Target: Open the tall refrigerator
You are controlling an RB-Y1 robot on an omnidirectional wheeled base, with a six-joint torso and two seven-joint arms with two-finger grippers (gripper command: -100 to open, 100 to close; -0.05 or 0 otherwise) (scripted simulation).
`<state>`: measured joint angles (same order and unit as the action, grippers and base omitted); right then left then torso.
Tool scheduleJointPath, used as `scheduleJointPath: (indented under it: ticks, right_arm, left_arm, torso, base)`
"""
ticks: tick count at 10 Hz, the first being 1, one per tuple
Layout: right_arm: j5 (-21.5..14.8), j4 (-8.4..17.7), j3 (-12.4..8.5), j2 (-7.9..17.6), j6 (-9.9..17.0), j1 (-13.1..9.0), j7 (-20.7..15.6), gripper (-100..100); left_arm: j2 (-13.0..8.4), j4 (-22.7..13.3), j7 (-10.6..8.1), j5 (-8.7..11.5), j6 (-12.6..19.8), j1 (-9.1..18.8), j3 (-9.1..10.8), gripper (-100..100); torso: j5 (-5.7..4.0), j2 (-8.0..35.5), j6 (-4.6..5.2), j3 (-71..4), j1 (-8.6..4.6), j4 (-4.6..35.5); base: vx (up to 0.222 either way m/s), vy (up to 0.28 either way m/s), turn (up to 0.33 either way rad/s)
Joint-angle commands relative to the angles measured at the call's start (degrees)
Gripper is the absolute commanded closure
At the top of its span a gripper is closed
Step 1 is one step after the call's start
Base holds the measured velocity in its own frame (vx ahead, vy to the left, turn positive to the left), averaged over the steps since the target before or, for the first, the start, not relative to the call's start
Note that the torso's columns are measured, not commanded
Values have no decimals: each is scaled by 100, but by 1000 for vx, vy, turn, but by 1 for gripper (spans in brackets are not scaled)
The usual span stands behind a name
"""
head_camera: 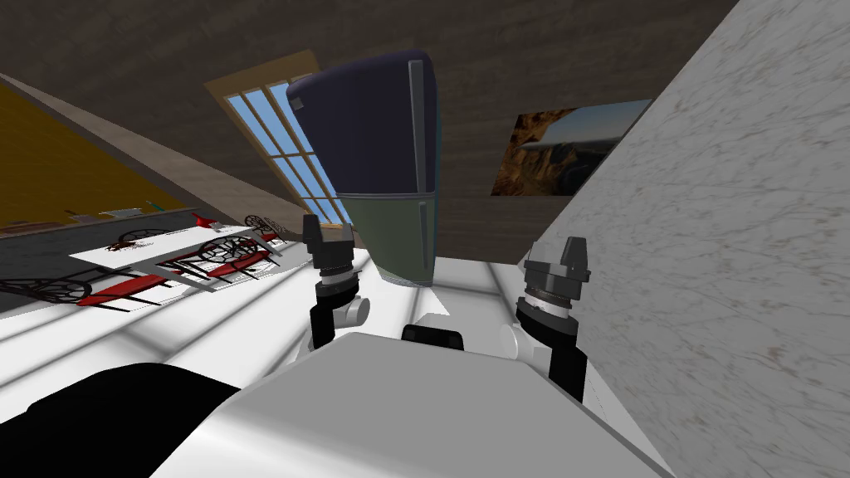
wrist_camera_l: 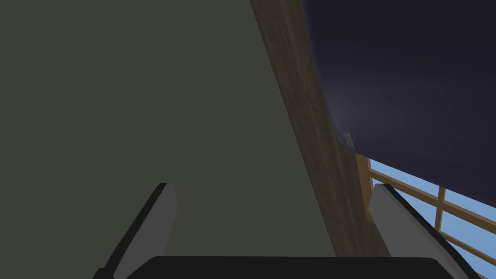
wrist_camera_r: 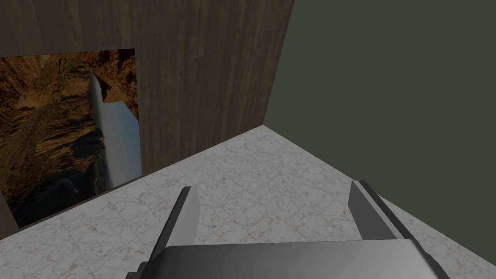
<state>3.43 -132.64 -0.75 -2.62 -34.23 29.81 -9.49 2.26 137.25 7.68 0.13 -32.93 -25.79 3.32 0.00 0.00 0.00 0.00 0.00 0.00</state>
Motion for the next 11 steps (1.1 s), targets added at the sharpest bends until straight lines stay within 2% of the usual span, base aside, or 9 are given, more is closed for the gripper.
scheduleJointPath:
  ticks: [1,9,10,11]
  right_arm:
    - [0,0,0,0,0,0,0,0]
    - [0,-2,0,0,-1,0,0,0]
    - [0,-2,0,0,-1,0,0,0]
    - [0,0,0,0,0,0,0,0]
  left_arm:
    - [0,0,0,0,0,0,0,0]
    - [0,2,0,0,0,0,0,0]
    - [-255,-117,-105,-52,-51,7,29,-100]
    - [-425,-236,-211,-105,-103,14,58,-100]
  torso:
    - [0,232,0,-467,0,235]
    - [0,3539,0,-7073,0,3537]
    - [0,3962,0,-7919,0,3960]
    - [-1,4155,1,-8314,-3,4149]
  base:
    - [0,0,0]
    - [0,0,0]
    - [6,-15,-31]
    - [-7,-36,-49]
